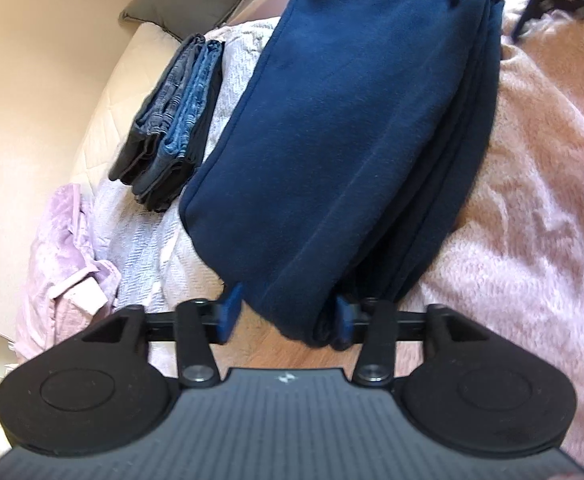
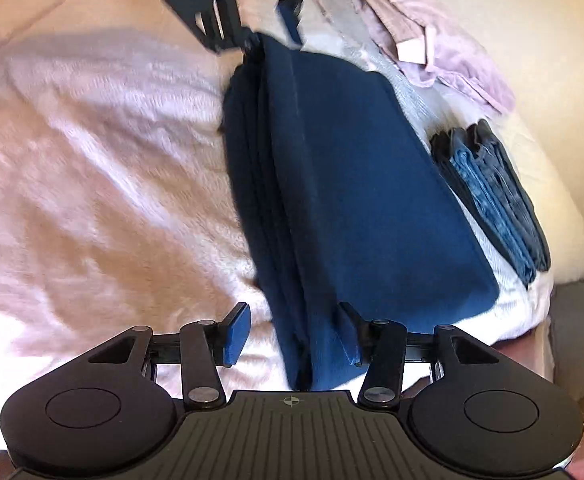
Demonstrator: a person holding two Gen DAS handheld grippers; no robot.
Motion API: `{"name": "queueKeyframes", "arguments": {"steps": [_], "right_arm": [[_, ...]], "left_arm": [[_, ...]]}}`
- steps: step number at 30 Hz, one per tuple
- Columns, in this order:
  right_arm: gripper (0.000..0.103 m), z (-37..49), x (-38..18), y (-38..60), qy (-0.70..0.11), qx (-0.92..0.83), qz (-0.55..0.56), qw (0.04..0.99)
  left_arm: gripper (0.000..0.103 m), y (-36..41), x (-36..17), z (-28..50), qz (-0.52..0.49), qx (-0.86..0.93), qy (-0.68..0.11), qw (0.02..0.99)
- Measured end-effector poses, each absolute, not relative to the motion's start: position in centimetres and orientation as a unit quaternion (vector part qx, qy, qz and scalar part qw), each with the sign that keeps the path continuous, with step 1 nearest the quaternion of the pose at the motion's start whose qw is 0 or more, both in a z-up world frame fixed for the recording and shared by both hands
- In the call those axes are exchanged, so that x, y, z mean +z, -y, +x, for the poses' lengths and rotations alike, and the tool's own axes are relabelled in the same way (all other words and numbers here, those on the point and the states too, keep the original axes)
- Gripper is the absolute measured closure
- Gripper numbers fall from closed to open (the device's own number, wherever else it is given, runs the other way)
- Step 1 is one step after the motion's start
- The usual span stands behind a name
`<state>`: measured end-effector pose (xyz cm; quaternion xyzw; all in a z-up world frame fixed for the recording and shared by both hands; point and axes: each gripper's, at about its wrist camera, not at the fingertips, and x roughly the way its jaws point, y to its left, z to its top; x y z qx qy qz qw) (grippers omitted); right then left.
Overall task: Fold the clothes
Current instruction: 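Lift the folded navy sweatpants with both grippers and carry toward the jeans stack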
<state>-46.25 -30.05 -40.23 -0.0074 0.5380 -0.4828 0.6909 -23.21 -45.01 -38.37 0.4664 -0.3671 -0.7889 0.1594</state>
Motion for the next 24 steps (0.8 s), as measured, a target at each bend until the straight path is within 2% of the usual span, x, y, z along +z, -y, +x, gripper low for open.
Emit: {"name": "queueKeyframes", "arguments": {"steps": [1,3,4,5,8,12,17,20,21,22,24], "right_arm": [[0.054,-46.2,-40.6,30.5,-0.543,-0.480,-0.018,0.689],[0.055,-46.8,-39.4,31.3,-0.537,-0.477,-0.007,0.695],[0.062,-47.1,-38.8,31.6,-0.534,-0.476,-0.002,0.699],[0.075,-47.4,-38.2,32.0,-0.531,-0.475,0.004,0.702],[0.082,-48.3,-36.5,33.1,-0.521,-0.471,0.021,0.712],[0.084,-49.4,-34.0,34.2,-0.509,-0.469,0.034,0.721],[0.086,-50.2,-31.5,34.5,-0.500,-0.479,0.029,0.721],[0.086,-50.6,-31.6,34.4,-0.498,-0.482,0.031,0.720],[0.087,-50.7,-31.8,34.3,-0.498,-0.482,0.034,0.720],[0.086,-50.8,-32.0,34.2,-0.498,-0.482,0.036,0.720],[0.086,-50.8,-32.8,33.8,-0.501,-0.482,0.037,0.718]], "left_arm": [[0.034,44.9,-38.2,-22.8,0.464,-0.789,0.371,0.160],[0.024,44.3,-37.8,-21.8,0.460,-0.791,0.374,0.151],[0.024,43.9,-37.7,-21.5,0.459,-0.791,0.375,0.148],[0.024,43.4,-37.6,-21.4,0.459,-0.793,0.375,0.144],[0.023,41.8,-37.7,-21.8,0.453,-0.795,0.381,0.129],[0.014,40.9,-38.0,-24.3,0.438,-0.797,0.396,0.129],[0.014,41.5,-40.5,-27.2,0.452,-0.769,0.435,0.123],[0.016,42.2,-41.4,-28.0,0.462,-0.758,0.439,0.137],[0.023,42.5,-41.5,-28.2,0.466,-0.759,0.433,0.140],[0.035,42.8,-41.6,-28.4,0.471,-0.759,0.426,0.143],[0.048,43.1,-41.2,-28.6,0.480,-0.767,0.402,0.143]]}}
